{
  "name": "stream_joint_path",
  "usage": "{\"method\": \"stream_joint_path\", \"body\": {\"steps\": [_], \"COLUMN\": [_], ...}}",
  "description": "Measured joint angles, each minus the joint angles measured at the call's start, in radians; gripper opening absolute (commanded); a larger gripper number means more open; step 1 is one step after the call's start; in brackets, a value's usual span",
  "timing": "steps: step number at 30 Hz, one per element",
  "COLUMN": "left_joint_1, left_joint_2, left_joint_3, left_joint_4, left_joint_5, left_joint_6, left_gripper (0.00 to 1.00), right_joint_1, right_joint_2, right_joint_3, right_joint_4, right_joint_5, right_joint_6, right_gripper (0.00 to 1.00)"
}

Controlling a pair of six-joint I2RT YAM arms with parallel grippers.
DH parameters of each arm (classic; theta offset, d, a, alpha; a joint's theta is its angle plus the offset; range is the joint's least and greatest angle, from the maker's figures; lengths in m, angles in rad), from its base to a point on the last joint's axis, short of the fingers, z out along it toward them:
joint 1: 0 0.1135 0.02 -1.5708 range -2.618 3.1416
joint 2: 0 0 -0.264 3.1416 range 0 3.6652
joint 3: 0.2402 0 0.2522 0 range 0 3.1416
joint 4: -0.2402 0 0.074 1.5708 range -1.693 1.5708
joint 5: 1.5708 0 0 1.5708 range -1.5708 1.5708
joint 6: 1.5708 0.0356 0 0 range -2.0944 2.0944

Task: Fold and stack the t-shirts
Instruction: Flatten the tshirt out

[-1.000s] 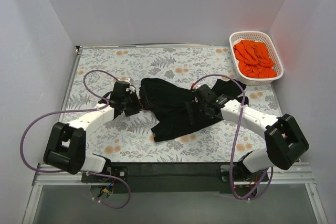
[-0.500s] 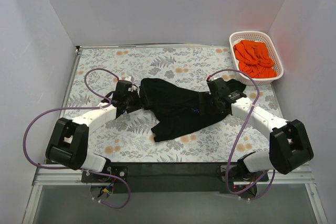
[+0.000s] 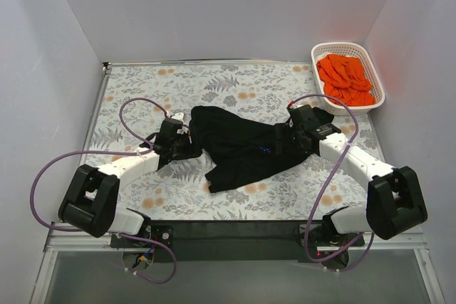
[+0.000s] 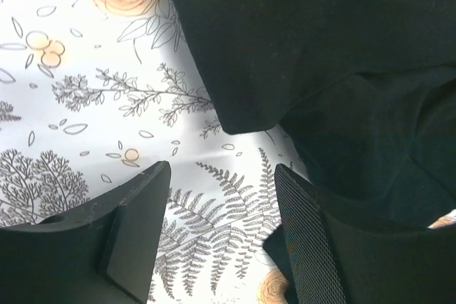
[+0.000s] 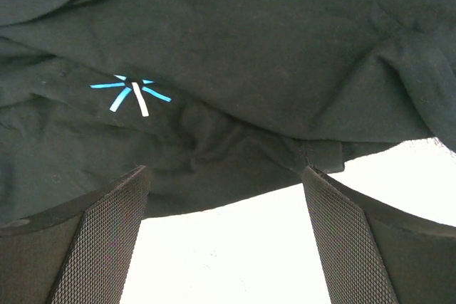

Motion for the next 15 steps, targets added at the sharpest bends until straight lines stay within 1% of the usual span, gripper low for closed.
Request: {"method": "stream_joint_path", "body": {"steps": [4, 5, 9, 15], "left_joint_1": [-0.016, -0.019, -0.029, -0.037], "left_joint_2": [0.021, 0.031, 0.077, 0.115], "left_joint_3": [0.000, 0.000, 0.000, 0.001], "left_joint_4": [0.035, 0.045, 0.073, 0.150], "left_joint_5": [-0.033, -0.042, -0.068, -0.085], "left_joint_6": [0.037, 0.044, 0.064, 0.080], "left_gripper": [0.52, 0.48, 0.42, 0.42], "right_joint_1": [-0.004, -0.005, -0.010, -0.018], "right_joint_2": [-0.005, -0.006, -0.008, -0.010], "right_joint_3": [-0.006, -0.009, -0.016, -0.018], "right_joint_4": [0.016, 0.020, 0.022, 0.024], "right_joint_5": [-0.014, -0.018, -0.024, -0.027], "right_joint_6": [0.000, 0.000, -0.001, -0.001], "right_gripper": [0.78, 0.78, 0.78, 0.78]}}
